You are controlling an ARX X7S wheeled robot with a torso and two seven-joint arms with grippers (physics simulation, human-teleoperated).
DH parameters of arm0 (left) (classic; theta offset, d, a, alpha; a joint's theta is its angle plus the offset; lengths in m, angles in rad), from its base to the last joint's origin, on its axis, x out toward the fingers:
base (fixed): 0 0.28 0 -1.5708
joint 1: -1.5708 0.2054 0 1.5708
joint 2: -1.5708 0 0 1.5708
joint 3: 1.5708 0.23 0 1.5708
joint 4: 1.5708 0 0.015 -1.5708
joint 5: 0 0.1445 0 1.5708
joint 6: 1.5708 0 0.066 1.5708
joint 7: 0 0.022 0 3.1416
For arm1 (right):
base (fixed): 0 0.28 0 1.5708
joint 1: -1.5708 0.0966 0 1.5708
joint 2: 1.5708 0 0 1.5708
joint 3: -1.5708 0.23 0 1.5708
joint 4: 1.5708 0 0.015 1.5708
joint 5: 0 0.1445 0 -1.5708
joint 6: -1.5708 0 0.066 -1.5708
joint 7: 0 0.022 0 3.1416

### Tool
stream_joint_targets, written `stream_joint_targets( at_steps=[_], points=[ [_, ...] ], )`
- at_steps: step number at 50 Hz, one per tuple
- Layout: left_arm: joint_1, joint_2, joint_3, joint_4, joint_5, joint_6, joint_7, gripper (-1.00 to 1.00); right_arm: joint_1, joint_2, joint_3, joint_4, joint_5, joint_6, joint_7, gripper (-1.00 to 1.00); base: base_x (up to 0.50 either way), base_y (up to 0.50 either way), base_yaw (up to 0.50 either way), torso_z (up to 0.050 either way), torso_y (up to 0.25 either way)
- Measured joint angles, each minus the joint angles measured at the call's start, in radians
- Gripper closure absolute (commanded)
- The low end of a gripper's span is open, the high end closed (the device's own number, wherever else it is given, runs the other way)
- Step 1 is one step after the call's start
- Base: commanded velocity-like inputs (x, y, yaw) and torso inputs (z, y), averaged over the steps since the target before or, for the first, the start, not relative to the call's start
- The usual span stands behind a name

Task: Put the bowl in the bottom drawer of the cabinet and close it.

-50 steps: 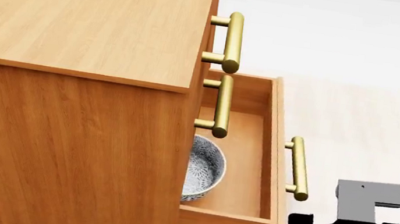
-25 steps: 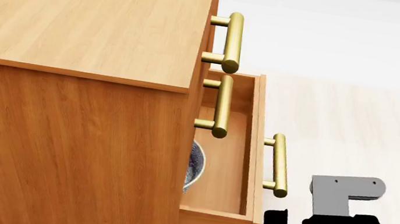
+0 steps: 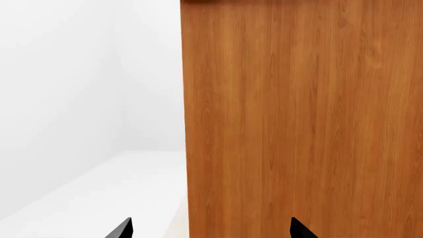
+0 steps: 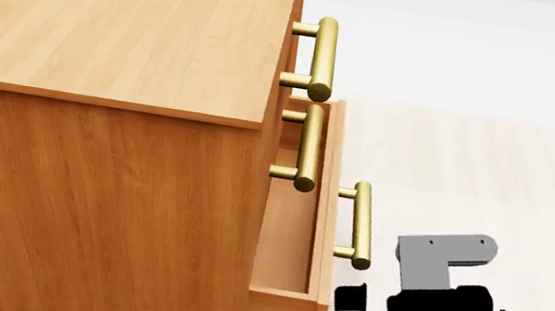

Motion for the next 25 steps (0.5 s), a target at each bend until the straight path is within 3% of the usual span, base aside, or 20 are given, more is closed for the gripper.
stream_joint_targets(
  at_steps=[25],
  points=[
    [0.001, -0.016, 0.012, 0.001, -0.007, 0.003, -0.019, -1.0, 0.027, -0.045, -0.031, 0.07, 0.0, -0.055, -0.01, -1.0, 0.0, 0.0, 0.0, 0.0, 0.0]
  ],
)
